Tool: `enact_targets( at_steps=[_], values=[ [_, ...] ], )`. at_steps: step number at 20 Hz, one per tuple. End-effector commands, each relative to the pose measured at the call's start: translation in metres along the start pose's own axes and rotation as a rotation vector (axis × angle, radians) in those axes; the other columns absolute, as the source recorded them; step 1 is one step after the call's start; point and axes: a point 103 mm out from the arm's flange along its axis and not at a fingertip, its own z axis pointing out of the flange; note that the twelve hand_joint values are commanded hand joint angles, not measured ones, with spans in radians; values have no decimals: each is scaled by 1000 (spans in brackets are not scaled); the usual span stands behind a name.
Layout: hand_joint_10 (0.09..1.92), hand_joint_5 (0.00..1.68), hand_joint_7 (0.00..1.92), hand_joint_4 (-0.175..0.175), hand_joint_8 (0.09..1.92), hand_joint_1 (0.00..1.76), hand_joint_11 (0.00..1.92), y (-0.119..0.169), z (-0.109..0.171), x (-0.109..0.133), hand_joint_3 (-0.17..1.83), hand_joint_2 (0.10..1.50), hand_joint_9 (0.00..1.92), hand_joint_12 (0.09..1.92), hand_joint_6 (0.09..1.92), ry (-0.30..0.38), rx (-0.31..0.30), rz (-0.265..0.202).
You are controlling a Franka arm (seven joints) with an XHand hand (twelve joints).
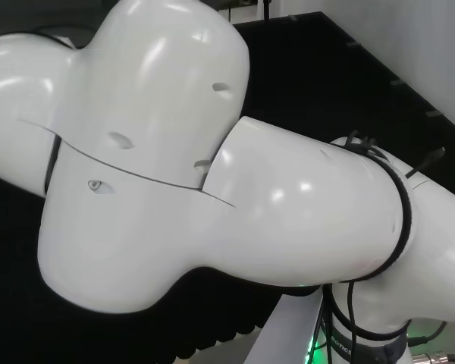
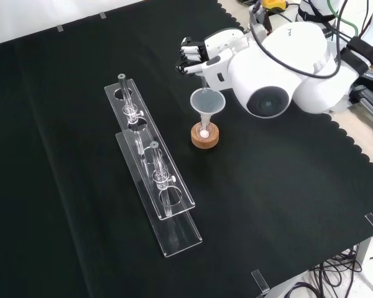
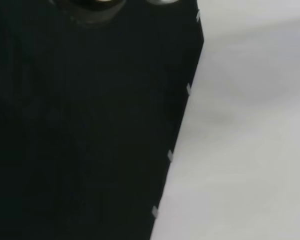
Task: Pour all the NaCl from the weighing funnel into the round-bottom flask.
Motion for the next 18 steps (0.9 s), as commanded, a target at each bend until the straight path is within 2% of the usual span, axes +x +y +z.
enact_targets(
  at_steps=[1, 3, 5, 11, 18],
  values=[
    [349, 1324, 407, 175, 688, 1118, 803, 9, 12, -9, -175, 1053, 850, 1021, 453, 143, -18, -26],
    [349, 1324, 407, 175, 688, 1118, 803, 11, 15, -15, -175, 1053, 850, 1021, 453, 205, -24, -28],
    [350, 1324, 407, 175, 688, 1118, 803, 13, 18, -25, -175, 1053, 850, 1021, 453, 295, -29, -34],
    [350, 1324, 407, 175, 687, 1118, 804, 14, 29, -46, -175, 1053, 849, 1020, 453, 476, -42, -47],
    [351, 1324, 407, 175, 687, 1118, 803, 18, 63, -57, -175, 1053, 849, 1019, 453, 706, -49, -64]
  ],
)
